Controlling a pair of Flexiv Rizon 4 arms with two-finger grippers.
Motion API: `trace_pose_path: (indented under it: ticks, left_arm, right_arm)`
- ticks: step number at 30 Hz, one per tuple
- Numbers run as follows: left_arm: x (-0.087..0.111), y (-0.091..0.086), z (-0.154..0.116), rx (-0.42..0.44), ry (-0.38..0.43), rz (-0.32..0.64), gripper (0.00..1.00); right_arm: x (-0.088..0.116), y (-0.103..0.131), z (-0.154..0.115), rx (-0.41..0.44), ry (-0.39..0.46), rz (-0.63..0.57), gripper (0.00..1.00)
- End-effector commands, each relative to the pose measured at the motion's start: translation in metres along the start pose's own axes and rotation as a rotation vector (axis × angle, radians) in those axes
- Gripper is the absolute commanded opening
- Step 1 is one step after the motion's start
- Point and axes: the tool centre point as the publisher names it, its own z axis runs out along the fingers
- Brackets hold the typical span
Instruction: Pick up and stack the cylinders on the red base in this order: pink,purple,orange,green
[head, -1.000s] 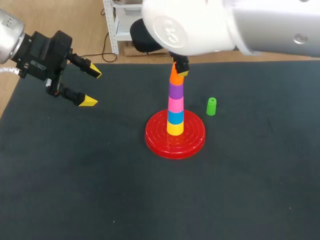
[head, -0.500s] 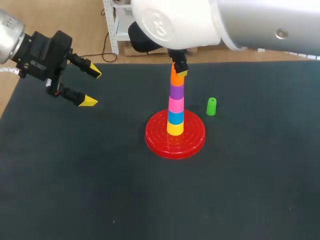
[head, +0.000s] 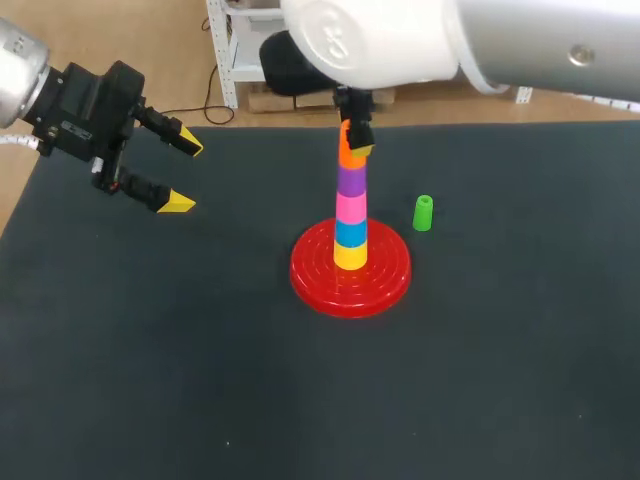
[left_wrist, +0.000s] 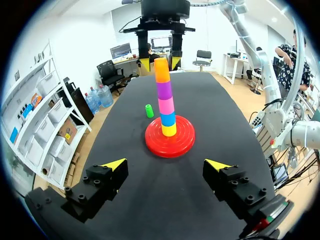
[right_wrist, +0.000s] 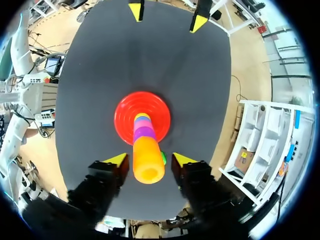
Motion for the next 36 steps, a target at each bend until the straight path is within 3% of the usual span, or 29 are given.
trace_pose_path:
  ticks: [1,6,9,14,21,28,36]
  left_arm:
    - [0.001,0.001,0.000,0.001,-0.002,0.002,1.00]
    - [0.001,0.001,0.000,0.001,-0.002,0.002,1.00]
    - [0.001,0.001,0.000,0.001,-0.002,0.002,1.00]
    - [0.001,0.001,0.000,0.001,-0.002,0.002,1.00]
    - [0.001,0.001,0.000,0.001,-0.002,0.002,1.00]
    - [0.001,0.001,0.000,0.001,-0.002,0.002,1.00]
    - [0.001,0.001,0.000,0.001,-0.002,0.002,1.00]
  right_arm:
    - [0.007,0.004,-0.007,0.001,-0.045,0.019,1.00]
    - [0.015,-0.002,-0.020,0.017,-0.133,0.080,1.00]
    - [0.028,-0.009,-0.032,0.019,-0.238,0.158,1.00]
    - [0.054,-0.015,-0.041,0.081,-0.318,0.269,1.00]
    - [0.084,-0.027,0.007,0.032,-0.319,0.450,1.00]
    - [0.090,-0.034,0.069,-0.032,-0.262,0.623,1.00]
    - [0.097,-0.033,0.122,-0.022,-0.247,0.760,1.00]
